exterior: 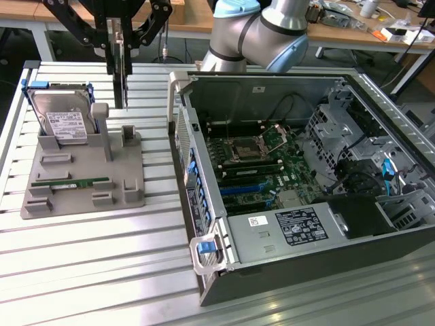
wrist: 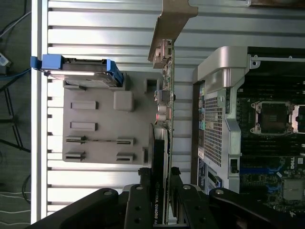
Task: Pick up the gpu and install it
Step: 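Pick up the gpu and move the gpu toward the slot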
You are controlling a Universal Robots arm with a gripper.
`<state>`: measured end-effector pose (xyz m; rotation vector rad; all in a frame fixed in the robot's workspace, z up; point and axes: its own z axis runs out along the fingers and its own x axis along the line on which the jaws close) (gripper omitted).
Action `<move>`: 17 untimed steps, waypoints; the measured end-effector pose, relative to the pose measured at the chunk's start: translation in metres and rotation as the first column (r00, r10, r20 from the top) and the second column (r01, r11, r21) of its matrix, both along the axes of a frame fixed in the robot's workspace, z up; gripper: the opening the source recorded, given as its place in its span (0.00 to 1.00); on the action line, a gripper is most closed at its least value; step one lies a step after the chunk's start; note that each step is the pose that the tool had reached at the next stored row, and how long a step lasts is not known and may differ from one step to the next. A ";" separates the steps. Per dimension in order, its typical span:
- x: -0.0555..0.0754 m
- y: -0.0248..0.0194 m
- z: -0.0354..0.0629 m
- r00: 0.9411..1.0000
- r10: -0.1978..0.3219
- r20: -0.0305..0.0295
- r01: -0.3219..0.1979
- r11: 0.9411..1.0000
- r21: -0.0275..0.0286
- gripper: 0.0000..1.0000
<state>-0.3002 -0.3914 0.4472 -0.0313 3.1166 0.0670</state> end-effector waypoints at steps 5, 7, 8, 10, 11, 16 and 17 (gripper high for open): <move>0.009 0.0000 0.0000 1.000 0.000 0.000 0.000 1.000 0.000 0.27; 0.011 0.0000 0.0000 1.000 0.000 0.000 0.000 1.000 0.000 0.27; 0.012 0.0000 0.0000 1.000 0.000 0.000 0.000 1.000 0.000 0.27; 0.016 0.0000 0.0001 1.000 0.000 0.000 0.000 1.000 0.000 0.27; 0.017 0.0000 0.0000 1.000 0.000 0.000 0.000 1.000 0.000 0.27; 0.025 0.0000 0.0000 1.000 0.000 0.000 0.000 1.000 0.000 0.27; 0.026 0.0000 0.0000 1.000 0.000 0.000 0.000 1.000 0.000 0.27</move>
